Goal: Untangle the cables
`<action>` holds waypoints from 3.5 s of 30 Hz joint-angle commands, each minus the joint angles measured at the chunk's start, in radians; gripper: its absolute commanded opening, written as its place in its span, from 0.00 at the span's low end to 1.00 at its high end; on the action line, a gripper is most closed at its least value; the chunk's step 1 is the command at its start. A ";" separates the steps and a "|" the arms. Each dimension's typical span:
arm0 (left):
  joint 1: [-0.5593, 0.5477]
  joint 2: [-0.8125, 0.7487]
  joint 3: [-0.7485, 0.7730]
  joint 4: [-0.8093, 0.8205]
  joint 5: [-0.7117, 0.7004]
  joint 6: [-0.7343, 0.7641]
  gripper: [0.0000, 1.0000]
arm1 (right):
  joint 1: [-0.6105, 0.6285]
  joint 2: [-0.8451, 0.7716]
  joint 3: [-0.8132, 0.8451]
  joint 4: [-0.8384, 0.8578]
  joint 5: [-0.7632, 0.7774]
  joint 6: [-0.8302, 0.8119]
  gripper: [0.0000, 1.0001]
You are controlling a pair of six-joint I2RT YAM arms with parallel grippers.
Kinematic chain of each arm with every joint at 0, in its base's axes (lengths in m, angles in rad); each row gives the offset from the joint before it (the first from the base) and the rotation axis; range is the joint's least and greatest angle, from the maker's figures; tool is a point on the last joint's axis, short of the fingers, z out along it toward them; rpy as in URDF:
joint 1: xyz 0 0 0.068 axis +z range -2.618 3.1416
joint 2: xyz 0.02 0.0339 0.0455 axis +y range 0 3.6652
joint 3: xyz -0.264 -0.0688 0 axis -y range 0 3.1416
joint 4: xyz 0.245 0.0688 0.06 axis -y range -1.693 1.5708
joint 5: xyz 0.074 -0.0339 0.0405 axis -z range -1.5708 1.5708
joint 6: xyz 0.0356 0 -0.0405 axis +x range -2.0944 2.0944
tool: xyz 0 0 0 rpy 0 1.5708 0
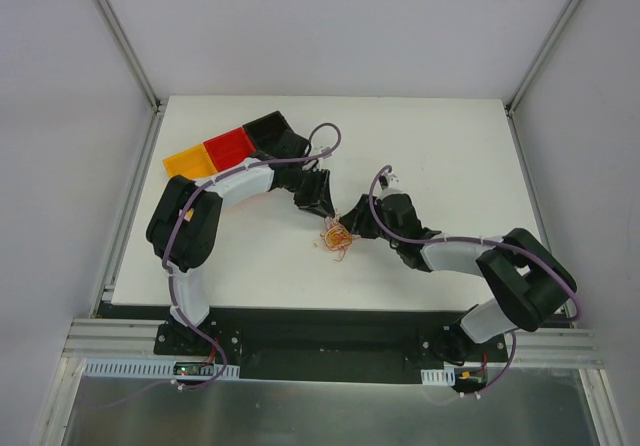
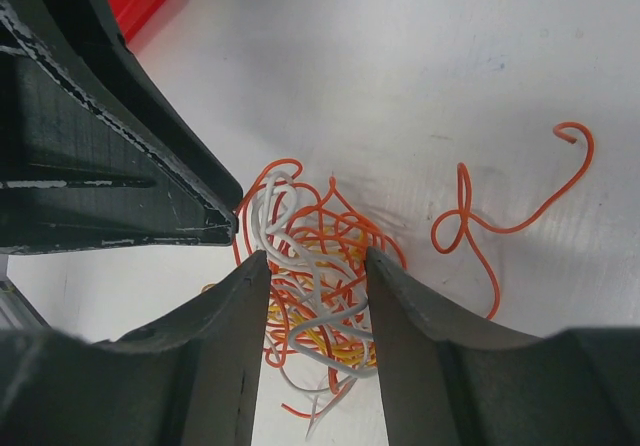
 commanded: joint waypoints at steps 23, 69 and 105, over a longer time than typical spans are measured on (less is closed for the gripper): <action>-0.011 0.020 0.011 0.043 0.055 0.002 0.16 | 0.038 0.022 0.054 0.051 0.019 -0.010 0.45; -0.026 -1.267 -0.176 -0.247 -0.645 -0.016 0.00 | -0.031 -0.237 0.076 -0.669 1.004 0.343 0.01; -0.037 -0.716 -0.518 -0.152 -0.563 -0.171 0.19 | -0.079 -0.345 -0.041 -0.345 0.806 0.038 0.09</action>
